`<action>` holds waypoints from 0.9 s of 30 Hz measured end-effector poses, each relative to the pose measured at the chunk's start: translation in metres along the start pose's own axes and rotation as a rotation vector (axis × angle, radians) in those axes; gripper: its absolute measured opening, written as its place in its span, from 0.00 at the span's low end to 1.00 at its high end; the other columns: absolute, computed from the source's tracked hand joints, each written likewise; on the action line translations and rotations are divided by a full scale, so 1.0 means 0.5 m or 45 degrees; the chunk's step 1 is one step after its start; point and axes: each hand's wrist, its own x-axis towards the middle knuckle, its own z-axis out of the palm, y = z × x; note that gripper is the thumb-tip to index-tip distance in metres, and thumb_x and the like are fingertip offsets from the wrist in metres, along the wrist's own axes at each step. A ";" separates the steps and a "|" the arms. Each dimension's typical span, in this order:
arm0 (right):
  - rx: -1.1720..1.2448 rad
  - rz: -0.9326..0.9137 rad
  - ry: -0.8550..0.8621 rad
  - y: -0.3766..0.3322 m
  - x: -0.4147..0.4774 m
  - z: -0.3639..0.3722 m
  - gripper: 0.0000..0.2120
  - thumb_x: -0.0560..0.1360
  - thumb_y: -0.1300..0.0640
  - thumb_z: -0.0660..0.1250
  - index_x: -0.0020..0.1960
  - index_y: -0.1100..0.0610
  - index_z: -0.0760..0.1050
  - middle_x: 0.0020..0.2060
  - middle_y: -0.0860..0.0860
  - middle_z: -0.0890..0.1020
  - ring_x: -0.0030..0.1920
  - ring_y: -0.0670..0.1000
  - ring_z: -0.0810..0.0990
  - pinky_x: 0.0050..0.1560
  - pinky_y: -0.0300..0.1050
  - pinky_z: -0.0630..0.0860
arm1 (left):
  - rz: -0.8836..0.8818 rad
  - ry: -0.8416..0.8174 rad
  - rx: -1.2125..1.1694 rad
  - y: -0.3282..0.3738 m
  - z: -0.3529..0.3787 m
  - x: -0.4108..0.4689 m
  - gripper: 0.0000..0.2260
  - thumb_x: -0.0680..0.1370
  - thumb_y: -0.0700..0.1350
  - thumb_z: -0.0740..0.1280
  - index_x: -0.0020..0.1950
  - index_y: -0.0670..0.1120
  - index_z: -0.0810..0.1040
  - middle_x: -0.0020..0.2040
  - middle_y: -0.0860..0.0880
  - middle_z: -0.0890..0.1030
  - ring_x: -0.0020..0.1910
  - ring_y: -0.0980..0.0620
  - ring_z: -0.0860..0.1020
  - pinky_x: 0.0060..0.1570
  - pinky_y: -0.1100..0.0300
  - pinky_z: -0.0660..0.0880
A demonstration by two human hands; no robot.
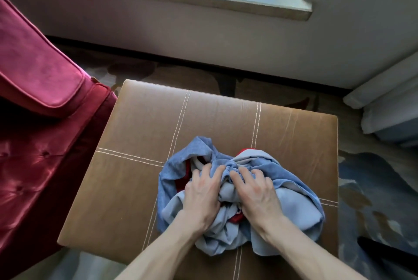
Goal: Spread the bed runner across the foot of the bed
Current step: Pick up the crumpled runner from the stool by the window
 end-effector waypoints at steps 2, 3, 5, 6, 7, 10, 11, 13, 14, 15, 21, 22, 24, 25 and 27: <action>0.011 -0.014 0.056 -0.003 -0.008 -0.015 0.16 0.62 0.65 0.74 0.49 0.56 0.80 0.44 0.54 0.82 0.34 0.58 0.78 0.26 0.50 0.75 | -0.011 0.039 -0.001 0.009 -0.018 -0.018 0.22 0.76 0.51 0.61 0.69 0.57 0.60 0.64 0.51 0.68 0.52 0.48 0.70 0.45 0.54 0.71; 0.025 -0.014 0.080 -0.006 -0.013 -0.025 0.17 0.61 0.65 0.75 0.49 0.57 0.80 0.44 0.54 0.82 0.34 0.58 0.78 0.26 0.50 0.75 | -0.010 0.054 -0.004 0.012 -0.031 -0.026 0.22 0.76 0.51 0.61 0.69 0.57 0.61 0.64 0.51 0.68 0.52 0.48 0.70 0.46 0.54 0.71; 0.066 -0.018 0.124 -0.014 -0.017 -0.051 0.22 0.59 0.65 0.76 0.51 0.56 0.76 0.45 0.55 0.83 0.34 0.58 0.79 0.26 0.50 0.75 | -0.002 0.080 -0.017 0.018 -0.063 -0.043 0.22 0.76 0.54 0.61 0.69 0.57 0.61 0.65 0.52 0.67 0.53 0.48 0.70 0.47 0.54 0.71; 0.077 -0.029 0.136 -0.020 -0.017 -0.067 0.25 0.58 0.65 0.77 0.52 0.56 0.73 0.46 0.54 0.83 0.35 0.58 0.79 0.26 0.50 0.76 | -0.004 0.088 -0.025 0.019 -0.082 -0.051 0.22 0.76 0.55 0.60 0.69 0.57 0.62 0.65 0.52 0.67 0.54 0.48 0.70 0.48 0.55 0.71; 0.085 -0.045 0.149 -0.027 -0.014 -0.083 0.28 0.57 0.64 0.77 0.53 0.55 0.70 0.46 0.54 0.83 0.35 0.58 0.79 0.26 0.49 0.76 | -0.013 0.099 -0.022 0.019 -0.102 -0.058 0.22 0.76 0.56 0.60 0.69 0.57 0.62 0.65 0.53 0.67 0.54 0.48 0.69 0.48 0.55 0.70; 0.121 -0.098 0.212 -0.053 0.007 -0.140 0.25 0.58 0.63 0.78 0.52 0.55 0.72 0.45 0.54 0.82 0.35 0.57 0.79 0.26 0.48 0.75 | -0.077 0.157 0.002 0.010 -0.168 -0.081 0.21 0.76 0.53 0.60 0.68 0.58 0.61 0.64 0.54 0.67 0.56 0.49 0.68 0.46 0.57 0.69; 0.128 -0.121 0.244 -0.064 0.017 -0.161 0.22 0.59 0.62 0.77 0.51 0.55 0.74 0.44 0.53 0.82 0.35 0.57 0.79 0.25 0.48 0.75 | -0.100 0.190 -0.002 0.005 -0.193 -0.089 0.21 0.75 0.51 0.60 0.68 0.58 0.62 0.64 0.55 0.67 0.57 0.49 0.68 0.46 0.57 0.69; 0.142 -0.178 0.319 -0.091 0.039 -0.204 0.17 0.63 0.62 0.75 0.50 0.54 0.75 0.44 0.53 0.82 0.35 0.56 0.79 0.25 0.49 0.74 | -0.134 0.273 -0.015 -0.007 -0.248 -0.111 0.22 0.74 0.47 0.62 0.67 0.57 0.64 0.63 0.54 0.69 0.60 0.49 0.68 0.47 0.56 0.72; 0.141 -0.220 0.352 -0.106 0.050 -0.226 0.14 0.66 0.61 0.71 0.50 0.54 0.74 0.44 0.53 0.82 0.35 0.56 0.79 0.25 0.49 0.74 | -0.149 0.319 -0.027 -0.013 -0.277 -0.123 0.22 0.73 0.45 0.63 0.66 0.56 0.67 0.62 0.53 0.71 0.60 0.49 0.69 0.46 0.55 0.73; 0.134 -0.267 0.378 -0.122 0.060 -0.248 0.12 0.68 0.61 0.67 0.51 0.54 0.72 0.44 0.52 0.82 0.35 0.56 0.79 0.25 0.48 0.74 | -0.164 0.368 -0.044 -0.018 -0.305 -0.138 0.22 0.71 0.43 0.64 0.64 0.54 0.71 0.60 0.52 0.73 0.59 0.47 0.72 0.44 0.53 0.74; 0.086 -0.542 0.462 -0.258 0.104 -0.385 0.11 0.71 0.60 0.61 0.46 0.55 0.81 0.42 0.53 0.82 0.34 0.56 0.79 0.25 0.47 0.74 | -0.337 0.635 -0.087 -0.082 -0.447 -0.254 0.20 0.67 0.37 0.68 0.59 0.50 0.77 0.51 0.48 0.78 0.49 0.44 0.76 0.37 0.51 0.76; 0.095 -0.588 0.463 -0.291 0.105 -0.411 0.11 0.71 0.60 0.60 0.46 0.55 0.81 0.42 0.53 0.82 0.35 0.56 0.79 0.26 0.47 0.75 | -0.390 0.644 -0.083 -0.100 -0.472 -0.282 0.21 0.69 0.38 0.66 0.61 0.51 0.76 0.52 0.49 0.77 0.50 0.45 0.75 0.40 0.51 0.75; 0.114 -0.686 0.454 -0.363 0.101 -0.462 0.11 0.71 0.60 0.61 0.46 0.56 0.81 0.42 0.53 0.82 0.35 0.56 0.80 0.27 0.48 0.76 | -0.489 0.680 -0.056 -0.141 -0.513 -0.342 0.22 0.72 0.40 0.63 0.65 0.54 0.72 0.56 0.51 0.74 0.54 0.47 0.72 0.46 0.53 0.74; 0.117 -0.739 0.443 -0.402 0.098 -0.485 0.11 0.70 0.60 0.62 0.47 0.56 0.81 0.42 0.54 0.83 0.36 0.57 0.80 0.28 0.48 0.76 | -0.531 0.718 -0.048 -0.164 -0.531 -0.376 0.22 0.73 0.41 0.62 0.66 0.54 0.71 0.57 0.51 0.74 0.55 0.47 0.72 0.47 0.53 0.73; 0.122 -0.843 0.382 -0.480 0.085 -0.531 0.11 0.67 0.61 0.68 0.49 0.56 0.81 0.44 0.55 0.83 0.37 0.57 0.80 0.29 0.48 0.77 | -0.617 0.791 -0.042 -0.206 -0.564 -0.446 0.22 0.73 0.41 0.61 0.67 0.54 0.70 0.57 0.50 0.74 0.55 0.47 0.72 0.47 0.53 0.72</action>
